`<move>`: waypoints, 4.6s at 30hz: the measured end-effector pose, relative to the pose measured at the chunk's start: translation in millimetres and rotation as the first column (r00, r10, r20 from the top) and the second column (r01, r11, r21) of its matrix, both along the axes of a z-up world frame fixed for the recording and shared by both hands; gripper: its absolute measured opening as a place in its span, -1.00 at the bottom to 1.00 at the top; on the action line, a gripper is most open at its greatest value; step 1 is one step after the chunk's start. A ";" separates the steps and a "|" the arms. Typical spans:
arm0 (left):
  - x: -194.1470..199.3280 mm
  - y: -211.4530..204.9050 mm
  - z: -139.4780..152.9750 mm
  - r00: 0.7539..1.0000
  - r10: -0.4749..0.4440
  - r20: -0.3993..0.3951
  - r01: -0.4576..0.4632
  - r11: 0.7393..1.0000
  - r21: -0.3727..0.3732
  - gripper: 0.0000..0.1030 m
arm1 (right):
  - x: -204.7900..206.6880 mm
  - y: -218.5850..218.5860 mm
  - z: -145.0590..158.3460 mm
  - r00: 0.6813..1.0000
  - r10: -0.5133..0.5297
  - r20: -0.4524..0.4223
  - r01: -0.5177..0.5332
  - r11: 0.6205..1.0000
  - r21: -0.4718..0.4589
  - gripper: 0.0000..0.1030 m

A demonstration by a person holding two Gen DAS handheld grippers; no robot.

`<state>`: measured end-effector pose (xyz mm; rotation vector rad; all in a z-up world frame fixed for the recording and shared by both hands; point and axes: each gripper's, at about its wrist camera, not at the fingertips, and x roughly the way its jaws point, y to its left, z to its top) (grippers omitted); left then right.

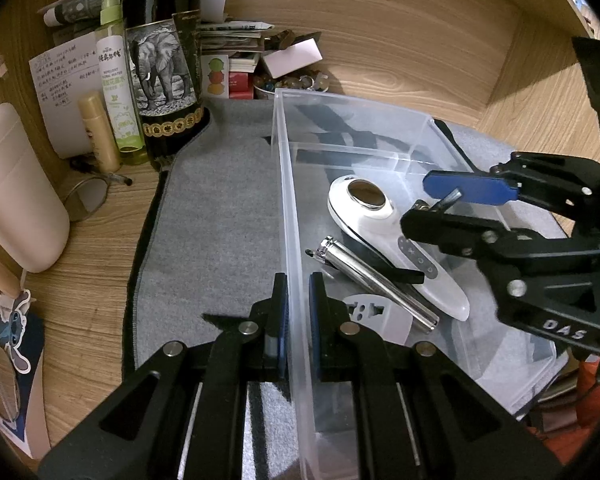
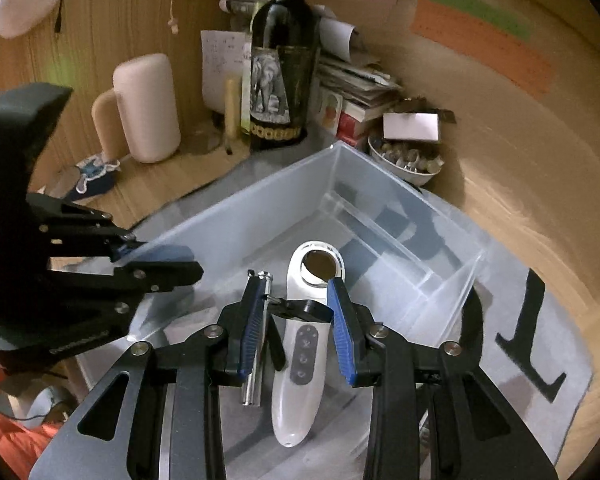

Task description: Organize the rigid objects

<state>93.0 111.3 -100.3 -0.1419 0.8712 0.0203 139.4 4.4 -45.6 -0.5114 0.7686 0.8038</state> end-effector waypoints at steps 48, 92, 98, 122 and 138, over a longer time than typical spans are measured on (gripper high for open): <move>-0.7 1.8 -0.9 1.000 0.004 -0.001 -0.004 1.000 0.010 -0.83 | 11.3 -118.6 48.6 0.938 -0.330 0.109 0.314 0.939 0.144 0.21; 0.6 1.8 -1.4 1.000 0.003 0.000 -0.003 1.000 0.001 -0.83 | 32.7 -141.3 -13.4 0.924 -0.371 -0.089 0.379 0.921 0.092 -0.58; 0.6 1.9 -1.4 1.000 0.003 0.000 -0.003 1.000 0.000 -0.83 | 31.9 -139.0 9.1 0.925 -0.377 -0.045 0.379 0.913 0.151 -0.58; 2.2 2.4 -1.3 1.000 -0.011 0.007 0.011 1.000 -0.005 -0.83 | 4.3 -52.3 55.8 0.981 -0.153 0.115 0.130 0.974 0.183 -0.58; 1.1 3.4 -1.6 1.000 -0.014 0.012 0.014 1.000 -0.012 -0.83 | 12.2 -5.0 -0.5 0.998 -0.048 -0.032 0.049 0.998 0.025 -0.58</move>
